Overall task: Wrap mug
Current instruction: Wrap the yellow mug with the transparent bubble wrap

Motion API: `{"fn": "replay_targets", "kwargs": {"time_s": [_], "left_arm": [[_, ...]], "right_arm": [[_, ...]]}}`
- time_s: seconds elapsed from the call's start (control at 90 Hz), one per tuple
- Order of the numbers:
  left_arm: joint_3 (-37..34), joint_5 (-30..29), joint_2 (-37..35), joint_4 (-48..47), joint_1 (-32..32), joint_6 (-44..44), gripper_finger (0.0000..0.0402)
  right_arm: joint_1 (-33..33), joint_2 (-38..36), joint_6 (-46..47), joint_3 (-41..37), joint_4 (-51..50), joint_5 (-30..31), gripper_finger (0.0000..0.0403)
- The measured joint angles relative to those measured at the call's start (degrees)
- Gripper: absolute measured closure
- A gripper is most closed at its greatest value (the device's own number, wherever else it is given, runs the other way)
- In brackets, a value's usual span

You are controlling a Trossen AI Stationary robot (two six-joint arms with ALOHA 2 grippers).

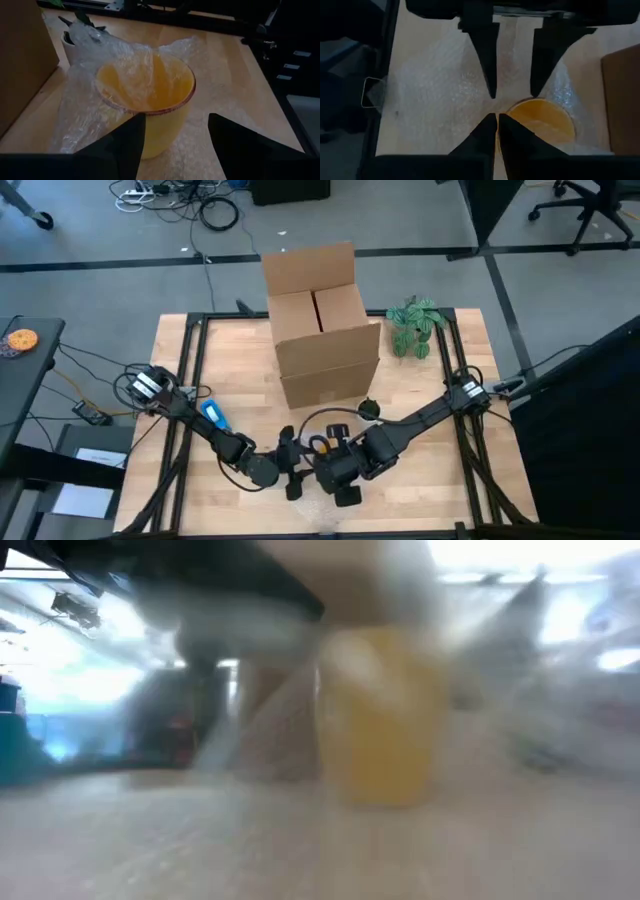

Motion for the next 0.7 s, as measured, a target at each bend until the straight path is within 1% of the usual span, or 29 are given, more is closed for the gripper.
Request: {"fn": "replay_targets", "kwargs": {"time_s": [0.433,0.556,0.7], "left_arm": [[0.00,0.00,0.00,-0.03,0.00,-0.02,0.0199],[0.00,0.00,0.00,-0.03,-0.01,-0.02,0.0199],[0.00,0.00,0.00,-0.03,-0.01,-0.02,0.0199]], "right_arm": [[0.51,0.00,0.29,0.00,0.80,0.02,0.0403],[2.40,0.00,-1.46,0.00,1.82,0.68,0.0403],[5.62,0.00,-4.09,0.00,7.13,2.11,0.0403]]}}
